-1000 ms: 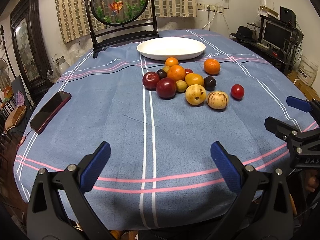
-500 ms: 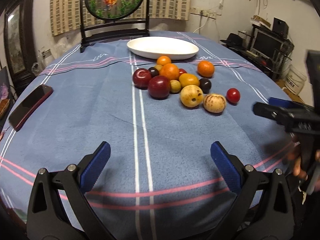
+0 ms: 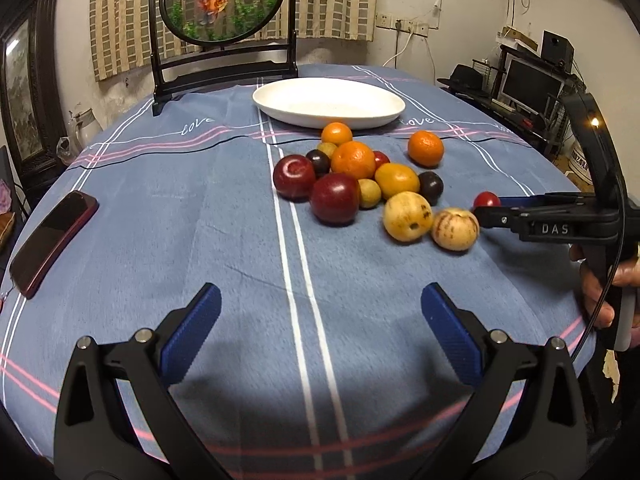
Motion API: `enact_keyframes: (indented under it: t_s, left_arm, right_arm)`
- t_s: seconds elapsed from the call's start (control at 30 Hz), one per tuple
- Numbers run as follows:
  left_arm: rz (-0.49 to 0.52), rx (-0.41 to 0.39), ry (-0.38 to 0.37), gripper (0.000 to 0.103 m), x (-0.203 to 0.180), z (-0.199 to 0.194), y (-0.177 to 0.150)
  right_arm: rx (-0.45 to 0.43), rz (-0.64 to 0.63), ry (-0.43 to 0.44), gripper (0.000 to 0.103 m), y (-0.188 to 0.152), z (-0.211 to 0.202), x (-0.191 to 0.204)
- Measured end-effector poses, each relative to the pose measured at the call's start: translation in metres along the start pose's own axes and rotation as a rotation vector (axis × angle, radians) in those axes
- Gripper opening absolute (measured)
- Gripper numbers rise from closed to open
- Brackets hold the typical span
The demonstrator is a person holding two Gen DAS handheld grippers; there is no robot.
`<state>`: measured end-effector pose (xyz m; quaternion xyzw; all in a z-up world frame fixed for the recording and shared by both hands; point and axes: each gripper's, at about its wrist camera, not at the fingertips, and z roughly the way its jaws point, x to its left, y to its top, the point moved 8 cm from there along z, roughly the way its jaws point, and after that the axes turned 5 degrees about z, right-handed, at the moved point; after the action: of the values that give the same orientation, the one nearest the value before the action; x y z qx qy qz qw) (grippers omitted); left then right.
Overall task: Organize fruits
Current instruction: 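Grasp the red plum with the left tool while the right tool grasps a red tomato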
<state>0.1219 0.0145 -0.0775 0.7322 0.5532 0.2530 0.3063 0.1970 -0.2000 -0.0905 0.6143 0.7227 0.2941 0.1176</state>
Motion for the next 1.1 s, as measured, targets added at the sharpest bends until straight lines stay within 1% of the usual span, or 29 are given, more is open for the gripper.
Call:
enact_keyframes:
  t_s: [0.07, 0.13, 0.17, 0.2, 0.27, 0.33, 0.37, 0.4, 0.47, 0.5, 0.6, 0.87, 0.93, 1.03, 1.1]
  left_arm:
    - [-0.003, -0.007, -0.008, 0.101, 0.004, 0.002, 0.004]
    - [-0.005, -0.007, -0.014, 0.101, 0.007, 0.006, 0.012]
    - [-0.005, -0.008, -0.019, 0.101, 0.009, 0.009, 0.016]
    - [-0.007, -0.007, -0.026, 0.101, 0.010, 0.012, 0.020]
    - [-0.012, 0.000, -0.050, 0.099, 0.012, 0.020, 0.028]
    - [-0.010, 0.011, -0.077, 0.089, 0.011, 0.029, 0.034]
    - [-0.006, 0.018, -0.083, 0.081, 0.010, 0.033, 0.036]
    - [-0.003, 0.023, -0.094, 0.075, 0.009, 0.036, 0.038]
    - [-0.004, 0.034, -0.115, 0.069, 0.008, 0.045, 0.042]
    - [-0.008, 0.048, -0.121, 0.063, 0.007, 0.050, 0.043]
    - [-0.033, 0.084, -0.154, 0.051, 0.008, 0.063, 0.045]
    - [-0.020, 0.118, -0.172, 0.050, 0.002, 0.079, 0.048]
    - [-0.025, 0.124, -0.177, 0.049, 0.002, 0.082, 0.049]
    - [-0.033, 0.142, -0.194, 0.042, 0.001, 0.086, 0.048]
    - [-0.035, 0.141, -0.192, 0.042, 0.001, 0.087, 0.049]
  right_arm:
    - [-0.001, -0.006, -0.003, 0.052, 0.002, 0.002, 0.001]
    - [-0.007, -0.003, -0.009, 0.044, 0.002, 0.002, 0.000]
    - [-0.009, -0.001, 0.001, 0.042, 0.002, 0.001, 0.000]
    - [-0.012, 0.000, 0.011, 0.036, 0.001, 0.000, 0.000]
    - [-0.020, -0.005, 0.017, 0.034, 0.000, -0.002, 0.001]
    - [-0.026, -0.004, 0.010, 0.033, 0.001, -0.002, 0.001]
    - [-0.026, 0.001, 0.013, 0.033, 0.001, -0.002, 0.000]
    - [-0.025, 0.006, 0.017, 0.033, 0.001, -0.002, -0.001]
    - [-0.025, 0.010, 0.021, 0.033, 0.001, -0.002, -0.002]
    - [-0.025, 0.009, 0.019, 0.033, 0.001, -0.002, -0.002]
    - [-0.027, 0.009, 0.020, 0.033, 0.001, -0.002, -0.003]
    - [-0.024, 0.024, 0.037, 0.033, 0.001, -0.001, -0.003]
    - [-0.024, 0.027, 0.040, 0.033, 0.001, -0.001, -0.003]
    - [-0.024, 0.027, 0.040, 0.033, 0.001, -0.001, -0.004]
    - [-0.024, 0.027, 0.040, 0.033, 0.001, -0.001, -0.003]
